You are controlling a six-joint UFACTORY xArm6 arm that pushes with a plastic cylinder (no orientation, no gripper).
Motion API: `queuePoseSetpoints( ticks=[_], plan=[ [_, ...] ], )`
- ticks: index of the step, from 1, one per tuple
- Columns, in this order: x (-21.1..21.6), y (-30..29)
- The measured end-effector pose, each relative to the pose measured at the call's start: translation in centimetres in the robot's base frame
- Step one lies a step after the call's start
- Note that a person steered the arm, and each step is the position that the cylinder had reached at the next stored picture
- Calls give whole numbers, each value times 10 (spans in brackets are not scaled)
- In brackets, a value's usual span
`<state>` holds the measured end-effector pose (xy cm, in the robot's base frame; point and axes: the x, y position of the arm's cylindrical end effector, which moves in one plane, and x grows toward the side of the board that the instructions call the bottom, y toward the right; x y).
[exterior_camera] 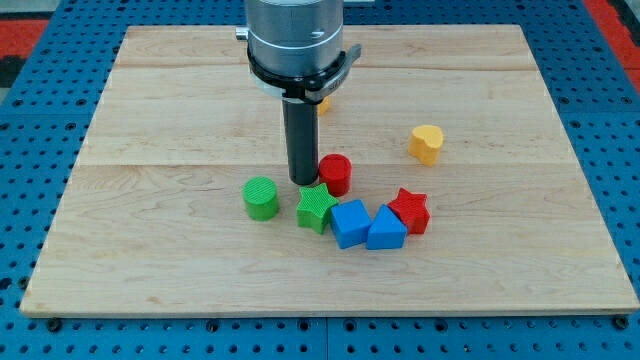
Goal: Slide the red blocks towards the bottom right corner
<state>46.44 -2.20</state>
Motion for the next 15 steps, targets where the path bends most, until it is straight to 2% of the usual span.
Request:
queuePoseSetpoints(
  ticks=[2,5,8,10,14,15],
  plan=[
    [-4,1],
    [-49,1],
    [-7,52],
    [-6,32],
    [19,35],
    [19,15]
  ],
)
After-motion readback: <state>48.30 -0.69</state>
